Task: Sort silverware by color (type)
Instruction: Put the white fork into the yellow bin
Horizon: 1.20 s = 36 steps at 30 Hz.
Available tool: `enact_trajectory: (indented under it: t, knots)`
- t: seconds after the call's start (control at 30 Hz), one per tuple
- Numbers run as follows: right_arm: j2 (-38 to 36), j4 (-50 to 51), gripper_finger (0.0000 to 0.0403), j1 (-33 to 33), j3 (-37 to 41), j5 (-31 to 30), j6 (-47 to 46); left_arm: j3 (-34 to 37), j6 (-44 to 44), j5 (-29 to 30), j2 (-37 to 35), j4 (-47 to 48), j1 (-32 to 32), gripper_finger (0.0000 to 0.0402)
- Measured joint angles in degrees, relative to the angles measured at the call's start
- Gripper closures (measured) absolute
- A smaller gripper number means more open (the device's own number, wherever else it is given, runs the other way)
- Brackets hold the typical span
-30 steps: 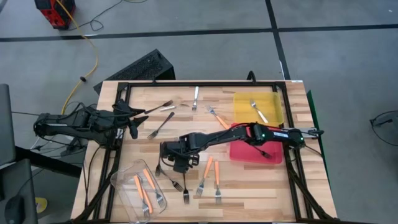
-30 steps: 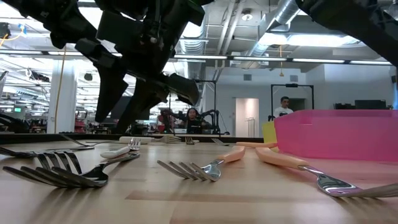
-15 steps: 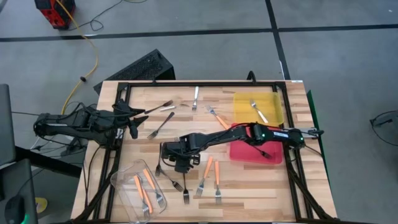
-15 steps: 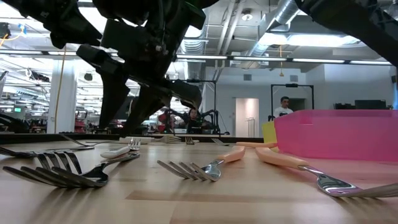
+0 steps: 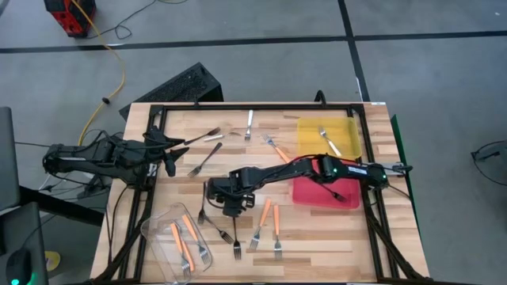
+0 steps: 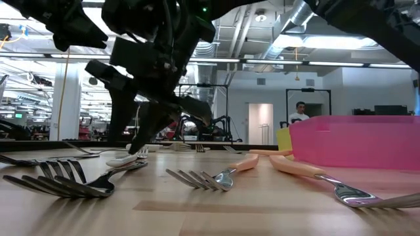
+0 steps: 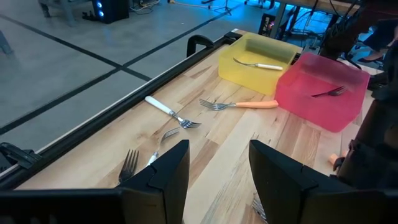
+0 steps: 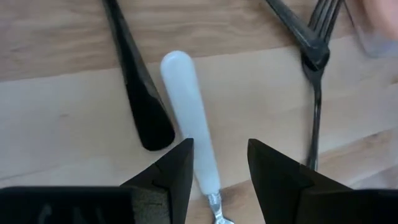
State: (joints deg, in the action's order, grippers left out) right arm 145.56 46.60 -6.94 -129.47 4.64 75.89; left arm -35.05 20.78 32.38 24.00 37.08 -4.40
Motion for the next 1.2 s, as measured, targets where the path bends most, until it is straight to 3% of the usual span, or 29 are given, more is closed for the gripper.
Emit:
enact_trajectory:
  t: [0.33,0.73,0.97,1.2]
  knots:
    - [0.0,-1.6,0.0230,0.0,1.6,0.0,0.6,0.0,0.0,0.0,0.0,0.0,0.0,0.0250]
    - [0.0,-4.7,0.0273,0.7,1.6,0.0,0.6,0.0,0.0,0.0,0.0,0.1,0.0,0.0250]
    - [0.0,-4.2,0.0277,0.9,1.9,2.6,-1.2,0.0,0.0,0.0,0.0,1.3,0.0,0.0250]
    - [0.0,-5.2,0.0277,1.5,3.3,5.3,-11.4,0.0,0.0,0.0,0.0,1.3,0.0,0.0250]
